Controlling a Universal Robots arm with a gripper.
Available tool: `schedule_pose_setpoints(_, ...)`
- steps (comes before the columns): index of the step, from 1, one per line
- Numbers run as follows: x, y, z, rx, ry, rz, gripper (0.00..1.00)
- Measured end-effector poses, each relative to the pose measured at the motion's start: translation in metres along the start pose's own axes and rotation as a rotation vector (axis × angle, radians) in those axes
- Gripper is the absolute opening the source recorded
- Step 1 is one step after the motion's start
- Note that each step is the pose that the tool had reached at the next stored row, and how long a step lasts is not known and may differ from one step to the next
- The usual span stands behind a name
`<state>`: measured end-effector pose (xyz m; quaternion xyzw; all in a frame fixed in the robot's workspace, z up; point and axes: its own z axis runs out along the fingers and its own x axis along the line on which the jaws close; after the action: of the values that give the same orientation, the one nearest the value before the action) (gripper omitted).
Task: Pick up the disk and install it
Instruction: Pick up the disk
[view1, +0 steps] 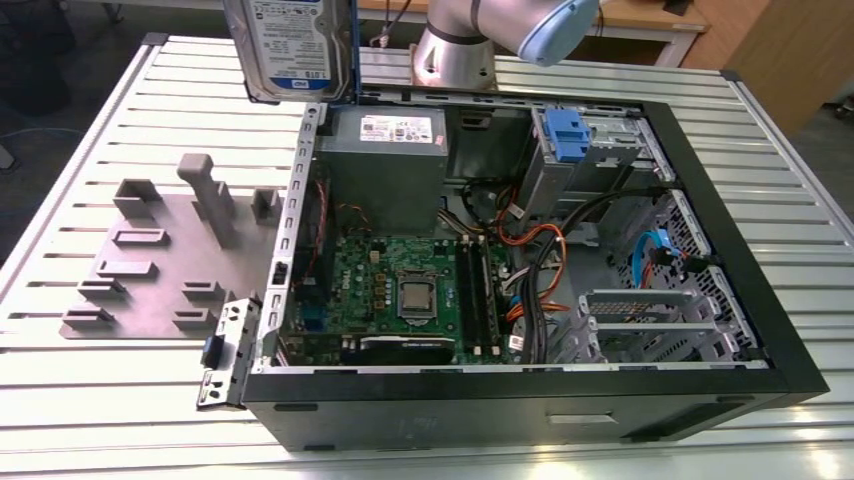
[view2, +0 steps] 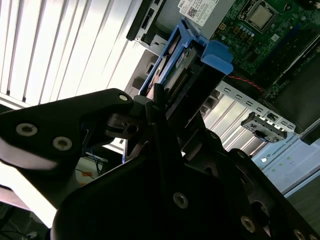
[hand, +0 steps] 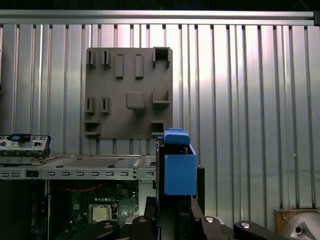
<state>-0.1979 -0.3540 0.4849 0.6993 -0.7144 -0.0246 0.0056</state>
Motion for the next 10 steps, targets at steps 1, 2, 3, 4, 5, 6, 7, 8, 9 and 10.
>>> schedule_pose_setpoints(1, 0.0000, 0.0000, 0.0000, 0.0000, 0.0000, 0.000, 0.35)
schedule_pose_setpoints(2, 0.0000, 0.0000, 0.0000, 0.0000, 0.0001, 0.000, 0.35)
schedule_pose_setpoints(3, 0.0000, 0.0000, 0.0000, 0.0000, 0.0000, 0.000, 0.35)
schedule_pose_setpoints(4, 0.0000, 0.0000, 0.0000, 0.0000, 0.0000, 0.000, 0.35)
schedule_pose_setpoints(5, 0.0000, -0.0001, 0.0000, 0.0000, 0.0001, 0.000, 0.35)
schedule_pose_setpoints(6, 0.0000, -0.0001, 0.0000, 0.0000, 0.0001, 0.000, 0.35)
schedule_pose_setpoints(7, 0.0000, -0.0001, 0.0000, 0.0000, 0.0000, 0.000, 0.35)
schedule_pose_setpoints(8, 0.0000, -0.0001, 0.0000, 0.0000, 0.0000, 0.000, 0.35)
schedule_pose_setpoints(9, 0.0000, -0.0003, 0.0000, 0.0000, 0.0000, 0.000, 0.35)
schedule_pose_setpoints(10, 0.0000, -0.0009, 0.0000, -0.0001, 0.0001, 0.000, 0.35)
